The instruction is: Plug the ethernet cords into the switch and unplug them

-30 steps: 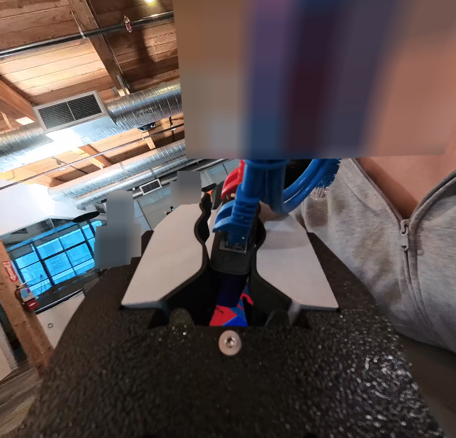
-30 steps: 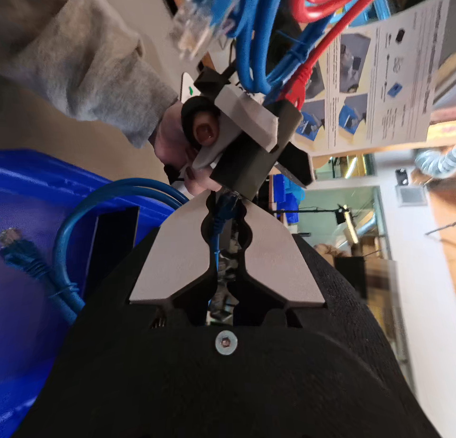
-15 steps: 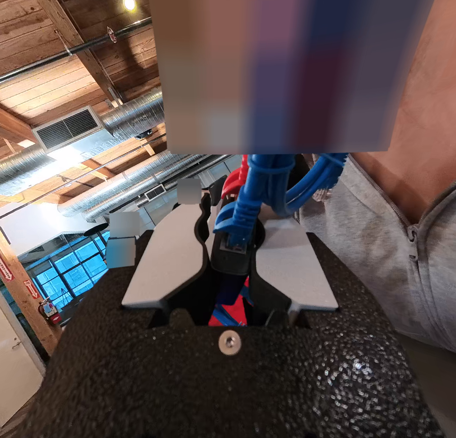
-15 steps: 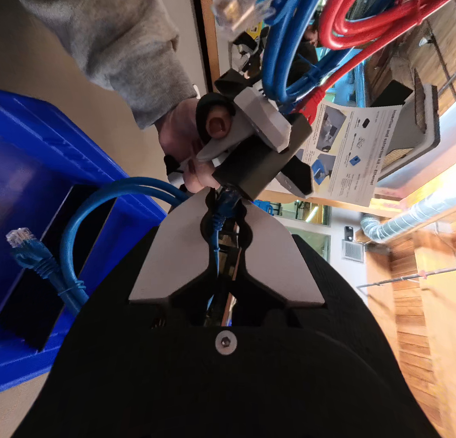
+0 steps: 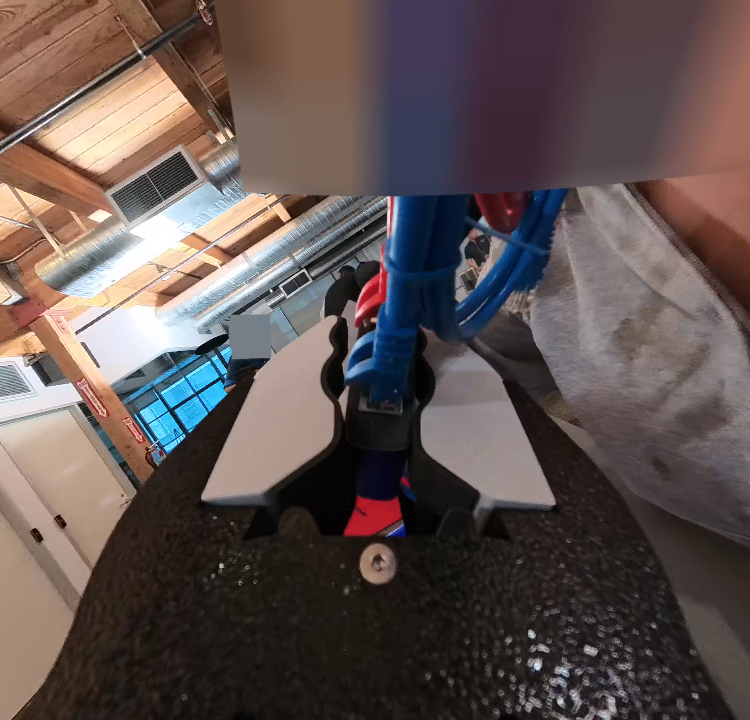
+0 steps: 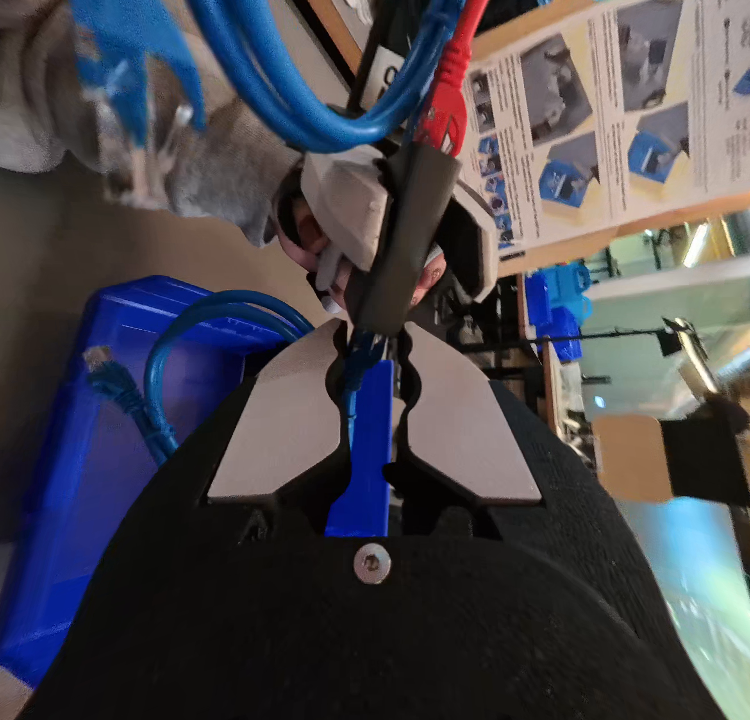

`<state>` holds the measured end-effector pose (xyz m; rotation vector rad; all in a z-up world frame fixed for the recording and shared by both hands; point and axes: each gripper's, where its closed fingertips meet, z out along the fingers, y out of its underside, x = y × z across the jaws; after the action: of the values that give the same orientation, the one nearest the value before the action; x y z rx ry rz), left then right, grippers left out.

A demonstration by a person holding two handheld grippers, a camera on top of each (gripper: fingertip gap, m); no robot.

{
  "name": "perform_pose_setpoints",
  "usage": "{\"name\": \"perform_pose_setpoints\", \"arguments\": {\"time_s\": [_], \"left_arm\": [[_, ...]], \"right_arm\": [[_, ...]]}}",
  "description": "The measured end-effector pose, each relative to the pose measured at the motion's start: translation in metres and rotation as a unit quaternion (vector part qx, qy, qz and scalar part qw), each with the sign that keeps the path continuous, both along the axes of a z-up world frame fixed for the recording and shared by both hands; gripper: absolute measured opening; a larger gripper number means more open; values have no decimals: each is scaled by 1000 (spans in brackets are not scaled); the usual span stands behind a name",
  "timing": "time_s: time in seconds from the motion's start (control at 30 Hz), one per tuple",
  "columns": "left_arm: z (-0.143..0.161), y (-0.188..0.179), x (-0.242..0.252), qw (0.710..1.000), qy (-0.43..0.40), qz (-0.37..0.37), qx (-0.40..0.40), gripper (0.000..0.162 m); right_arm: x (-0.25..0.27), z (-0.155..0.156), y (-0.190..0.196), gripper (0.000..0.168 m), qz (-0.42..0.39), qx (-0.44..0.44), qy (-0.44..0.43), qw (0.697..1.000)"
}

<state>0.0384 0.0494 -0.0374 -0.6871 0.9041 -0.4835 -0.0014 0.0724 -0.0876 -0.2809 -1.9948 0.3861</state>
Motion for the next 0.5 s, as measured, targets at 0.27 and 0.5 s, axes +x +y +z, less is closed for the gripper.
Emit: {"name": "perform_pose_setpoints", "arguments": {"time_s": [0.27, 0.5], "left_arm": [[4, -4, 1, 1000, -18, -9, 20, 31], [15, -6, -22, 991, -116, -59, 12, 30]], "right_arm": [[-3, -5, 4, 28, -66, -60, -27, 996], [-6, 7, -8, 36, -17, -202, 6, 979]]}}
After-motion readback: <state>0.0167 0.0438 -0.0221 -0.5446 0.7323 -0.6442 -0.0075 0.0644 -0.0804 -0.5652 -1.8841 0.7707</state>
